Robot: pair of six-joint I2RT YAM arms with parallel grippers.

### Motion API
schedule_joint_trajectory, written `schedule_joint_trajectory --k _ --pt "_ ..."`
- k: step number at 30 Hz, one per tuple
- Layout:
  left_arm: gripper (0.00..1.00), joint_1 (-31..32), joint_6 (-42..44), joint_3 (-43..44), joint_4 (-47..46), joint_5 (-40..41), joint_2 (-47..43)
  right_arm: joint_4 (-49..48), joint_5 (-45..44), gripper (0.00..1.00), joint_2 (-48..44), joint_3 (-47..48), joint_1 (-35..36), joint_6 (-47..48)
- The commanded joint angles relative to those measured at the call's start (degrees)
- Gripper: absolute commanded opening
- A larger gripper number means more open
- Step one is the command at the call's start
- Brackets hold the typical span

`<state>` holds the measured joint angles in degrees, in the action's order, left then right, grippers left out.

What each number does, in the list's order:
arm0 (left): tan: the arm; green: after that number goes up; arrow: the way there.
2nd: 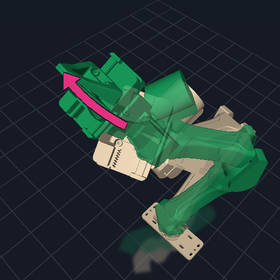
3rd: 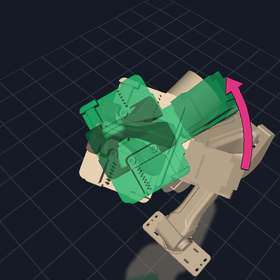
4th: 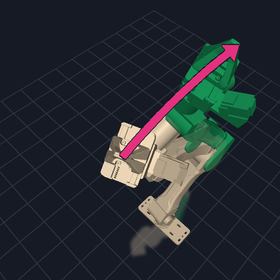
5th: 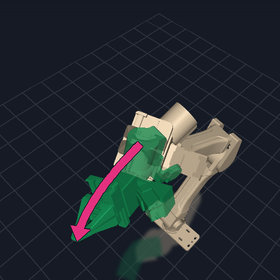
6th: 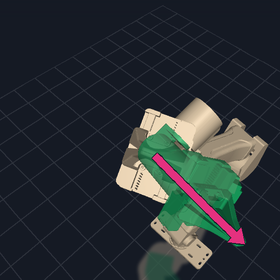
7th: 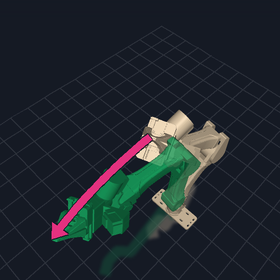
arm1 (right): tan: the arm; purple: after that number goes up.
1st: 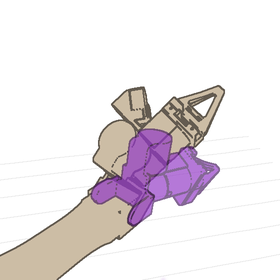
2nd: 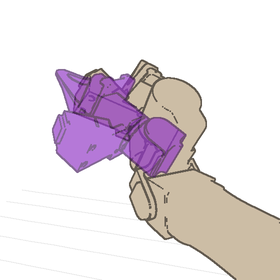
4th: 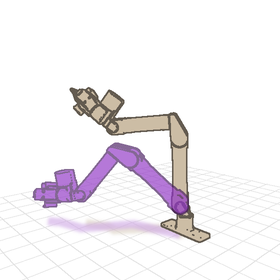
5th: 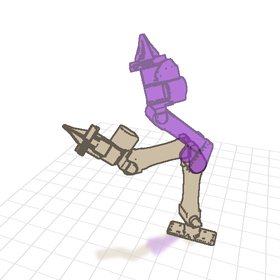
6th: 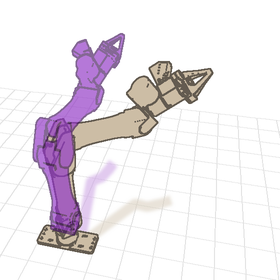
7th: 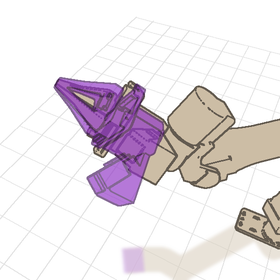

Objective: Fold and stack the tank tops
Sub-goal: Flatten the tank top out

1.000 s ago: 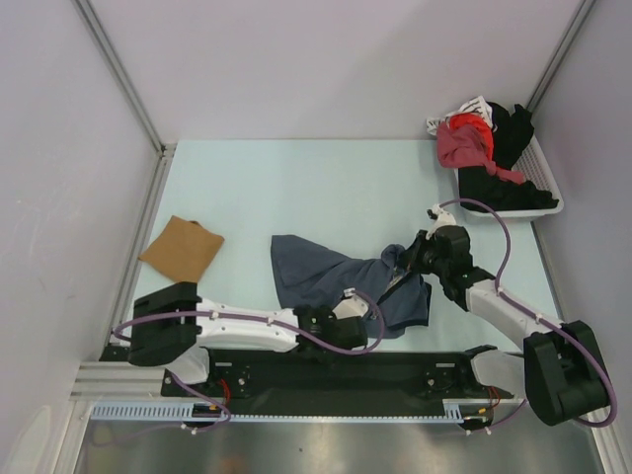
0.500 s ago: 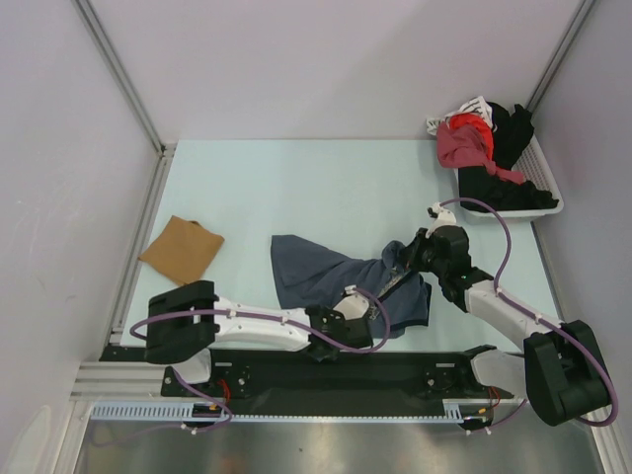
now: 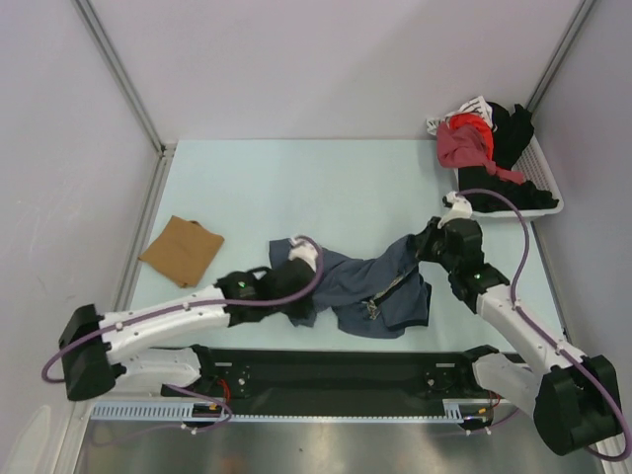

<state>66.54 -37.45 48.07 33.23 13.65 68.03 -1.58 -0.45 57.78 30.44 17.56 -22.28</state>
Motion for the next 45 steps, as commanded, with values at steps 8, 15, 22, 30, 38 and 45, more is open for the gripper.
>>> schedule_joint_trajectory --k 8,15,22,30,38,45 --pt "0.0 -17.2 10.1 25.5 19.1 11.7 -8.8 23.8 5.9 0.0 -2.1 30.3 -1.2 4.7" --pt "0.0 -17.2 14.8 42.0 21.2 13.7 -17.7 35.8 8.6 0.0 -14.5 45.7 -1.0 5.8" --pt "0.0 -17.2 15.5 47.5 18.0 6.7 -29.4 40.4 16.4 0.0 -25.7 57.1 -1.2 6.4" --pt "0.0 -17.2 15.3 51.1 17.6 4.1 -32.9 43.2 18.6 0.0 -26.9 64.6 -2.1 6.2" --pt "0.0 -17.2 21.4 38.5 7.9 18.4 -24.3 39.6 14.2 0.0 -12.6 58.2 -2.1 4.5" --pt "0.0 -36.3 15.7 27.4 -3.4 1.5 -6.1 24.9 14.2 0.0 8.0 46.6 -2.7 1.2"
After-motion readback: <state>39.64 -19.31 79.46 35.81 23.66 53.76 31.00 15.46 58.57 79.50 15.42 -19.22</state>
